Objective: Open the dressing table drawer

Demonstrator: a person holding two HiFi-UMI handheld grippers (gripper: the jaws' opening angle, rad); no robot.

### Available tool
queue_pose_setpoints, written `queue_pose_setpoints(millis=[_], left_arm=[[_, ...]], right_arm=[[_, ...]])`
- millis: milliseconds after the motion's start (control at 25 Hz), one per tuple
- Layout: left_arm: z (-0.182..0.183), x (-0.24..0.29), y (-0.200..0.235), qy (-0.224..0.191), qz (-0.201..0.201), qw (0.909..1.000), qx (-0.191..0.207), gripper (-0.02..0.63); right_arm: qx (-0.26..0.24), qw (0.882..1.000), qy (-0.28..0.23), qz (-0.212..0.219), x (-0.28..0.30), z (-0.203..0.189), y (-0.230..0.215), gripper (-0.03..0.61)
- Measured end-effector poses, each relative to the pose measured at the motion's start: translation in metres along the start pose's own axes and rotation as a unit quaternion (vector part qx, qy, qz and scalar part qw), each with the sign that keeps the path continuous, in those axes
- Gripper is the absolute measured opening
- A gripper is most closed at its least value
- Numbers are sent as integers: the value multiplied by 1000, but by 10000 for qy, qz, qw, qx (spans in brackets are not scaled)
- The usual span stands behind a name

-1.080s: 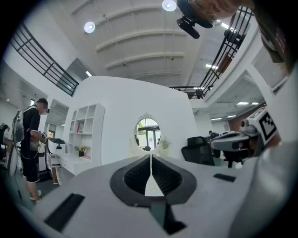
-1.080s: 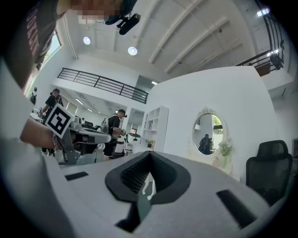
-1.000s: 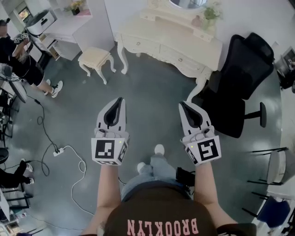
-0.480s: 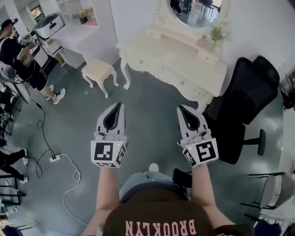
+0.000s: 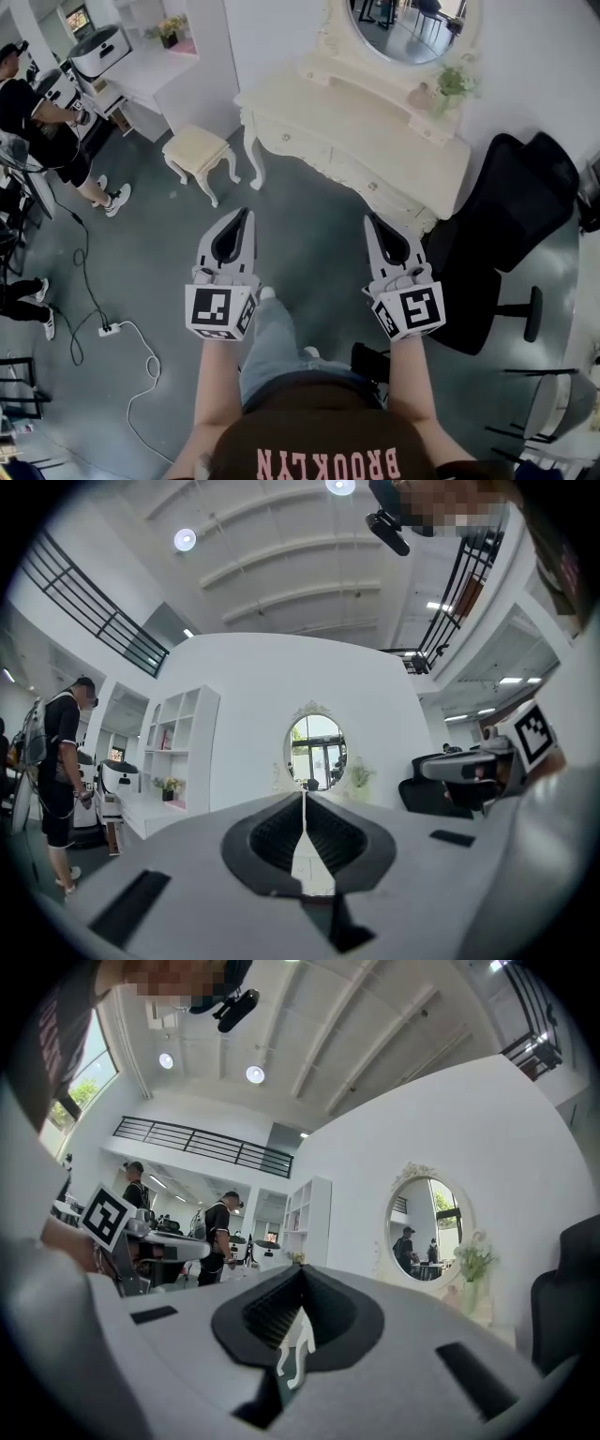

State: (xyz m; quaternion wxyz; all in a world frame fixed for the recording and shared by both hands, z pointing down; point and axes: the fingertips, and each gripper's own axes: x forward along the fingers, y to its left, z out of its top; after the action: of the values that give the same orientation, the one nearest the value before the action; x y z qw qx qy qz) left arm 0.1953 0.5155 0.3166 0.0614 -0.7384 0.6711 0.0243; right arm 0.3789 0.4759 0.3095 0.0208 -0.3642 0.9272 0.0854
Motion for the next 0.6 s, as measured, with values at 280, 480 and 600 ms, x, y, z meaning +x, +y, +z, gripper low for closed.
queue_pose_setpoints(millis=[280,480,600], left_arm=[[-24,72,55,69,-94,9999,-82,8],[-35,137,120,119,-197,9997,16,8],[-37,178,159,87,-279,9996,-38,8]], right_arm=[[148,9996,206,-148,83,-29,-23,-2],[236,9989,263,-309,171,-42,-34,-2],[228,9981,370,-427,222,-49,-40,-2]])
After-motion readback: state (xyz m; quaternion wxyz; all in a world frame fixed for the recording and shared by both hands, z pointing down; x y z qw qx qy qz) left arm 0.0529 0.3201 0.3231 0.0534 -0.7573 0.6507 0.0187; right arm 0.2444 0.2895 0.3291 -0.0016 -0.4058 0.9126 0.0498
